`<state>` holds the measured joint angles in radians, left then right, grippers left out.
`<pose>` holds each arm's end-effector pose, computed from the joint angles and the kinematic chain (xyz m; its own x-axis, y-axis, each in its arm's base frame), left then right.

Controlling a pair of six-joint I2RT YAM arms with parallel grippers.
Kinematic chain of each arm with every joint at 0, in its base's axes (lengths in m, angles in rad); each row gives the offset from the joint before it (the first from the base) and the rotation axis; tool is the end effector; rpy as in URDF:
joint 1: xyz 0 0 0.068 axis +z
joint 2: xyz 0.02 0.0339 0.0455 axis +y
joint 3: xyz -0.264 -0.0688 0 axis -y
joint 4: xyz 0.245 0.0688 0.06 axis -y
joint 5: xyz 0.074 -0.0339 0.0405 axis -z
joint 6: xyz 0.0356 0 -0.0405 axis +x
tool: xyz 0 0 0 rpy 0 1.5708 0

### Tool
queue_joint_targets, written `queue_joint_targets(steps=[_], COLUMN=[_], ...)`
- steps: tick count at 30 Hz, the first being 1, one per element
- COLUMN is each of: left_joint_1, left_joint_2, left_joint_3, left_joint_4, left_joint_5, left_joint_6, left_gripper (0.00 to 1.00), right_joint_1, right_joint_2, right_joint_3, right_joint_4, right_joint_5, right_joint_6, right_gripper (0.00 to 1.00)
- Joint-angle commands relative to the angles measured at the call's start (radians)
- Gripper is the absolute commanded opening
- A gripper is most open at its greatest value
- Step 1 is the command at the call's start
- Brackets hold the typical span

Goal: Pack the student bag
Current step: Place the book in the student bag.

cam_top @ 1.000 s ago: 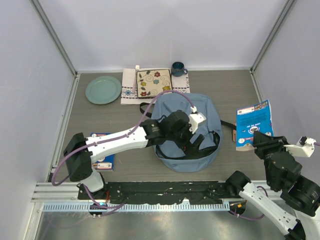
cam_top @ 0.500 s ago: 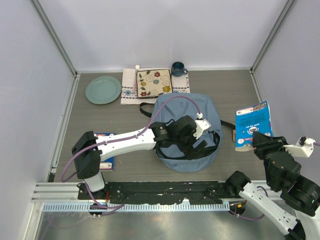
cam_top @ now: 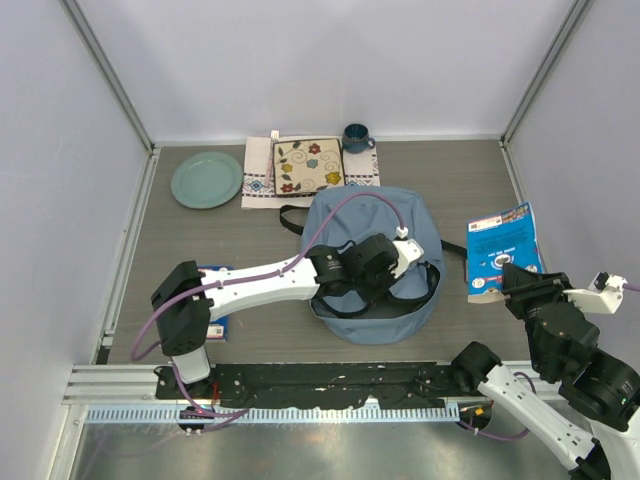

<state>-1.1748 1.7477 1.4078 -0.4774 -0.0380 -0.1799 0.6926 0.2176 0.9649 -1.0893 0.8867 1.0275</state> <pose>0.1526 -0.3615 0.2684 -0.4399 0.5887 -0.6781 0.8469 0.5232 -0.0952 0.0115 -0.0263 0.3487 0.0021 0.7047 -0.7095 0.3028 0.6758 0.6721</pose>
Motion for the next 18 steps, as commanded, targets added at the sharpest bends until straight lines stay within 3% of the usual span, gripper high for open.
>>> queue_joint_targets(steps=[1, 6, 18], left_joint_1=[-0.003, -0.002, 0.026], left_joint_2=[-0.030, -0.056, -0.054], left_joint_3=[0.040, 0.075, 0.301], left_joint_4=[0.008, 0.008, -0.089], left_joint_5=[-0.080, -0.174, -0.278], left_joint_6=[0.013, 0.013, -0.076], left_gripper=[0.17, 0.05, 0.08], right_joint_1=[0.002, 0.004, 0.004], right_joint_2=[0.005, 0.008, -0.124], right_joint_3=[0.003, 0.009, 0.046], right_joint_4=[0.078, 0.074, 0.002], right_joint_5=[0.017, -0.052, -0.488], right_joint_6=[0.034, 0.029, 0.075], right_gripper=[0.01, 0.01, 0.01])
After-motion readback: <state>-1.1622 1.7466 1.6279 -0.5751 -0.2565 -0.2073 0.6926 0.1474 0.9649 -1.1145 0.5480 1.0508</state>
